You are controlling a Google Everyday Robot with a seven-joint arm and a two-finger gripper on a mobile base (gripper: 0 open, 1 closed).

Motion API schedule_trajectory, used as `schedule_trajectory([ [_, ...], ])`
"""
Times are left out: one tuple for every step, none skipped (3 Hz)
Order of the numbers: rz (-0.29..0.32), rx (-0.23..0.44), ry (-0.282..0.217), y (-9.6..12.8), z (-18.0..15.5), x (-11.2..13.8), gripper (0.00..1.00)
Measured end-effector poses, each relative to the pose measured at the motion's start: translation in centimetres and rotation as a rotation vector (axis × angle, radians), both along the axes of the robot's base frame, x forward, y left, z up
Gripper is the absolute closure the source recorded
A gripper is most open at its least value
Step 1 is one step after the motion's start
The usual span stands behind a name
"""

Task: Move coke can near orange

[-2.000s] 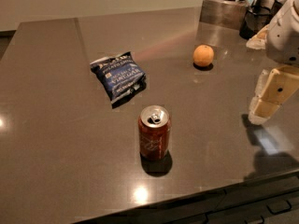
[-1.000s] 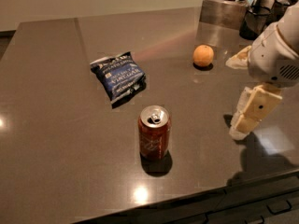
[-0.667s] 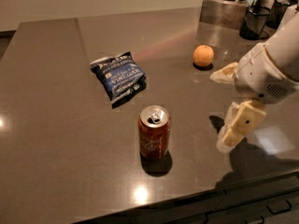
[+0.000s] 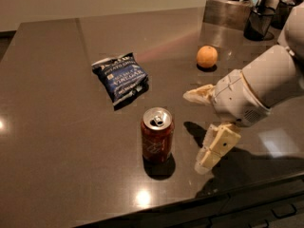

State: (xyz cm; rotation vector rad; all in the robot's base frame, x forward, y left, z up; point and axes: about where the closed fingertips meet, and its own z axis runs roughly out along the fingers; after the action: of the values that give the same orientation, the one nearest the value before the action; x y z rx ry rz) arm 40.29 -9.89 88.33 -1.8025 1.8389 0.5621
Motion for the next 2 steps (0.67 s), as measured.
schedule_trajectory([
  [0.057,0.071,0.009,2.7,-0.4,-0.5,0.00],
  [0.094,0.138,0.028,5.4,-0.4,-0.2,0.03],
])
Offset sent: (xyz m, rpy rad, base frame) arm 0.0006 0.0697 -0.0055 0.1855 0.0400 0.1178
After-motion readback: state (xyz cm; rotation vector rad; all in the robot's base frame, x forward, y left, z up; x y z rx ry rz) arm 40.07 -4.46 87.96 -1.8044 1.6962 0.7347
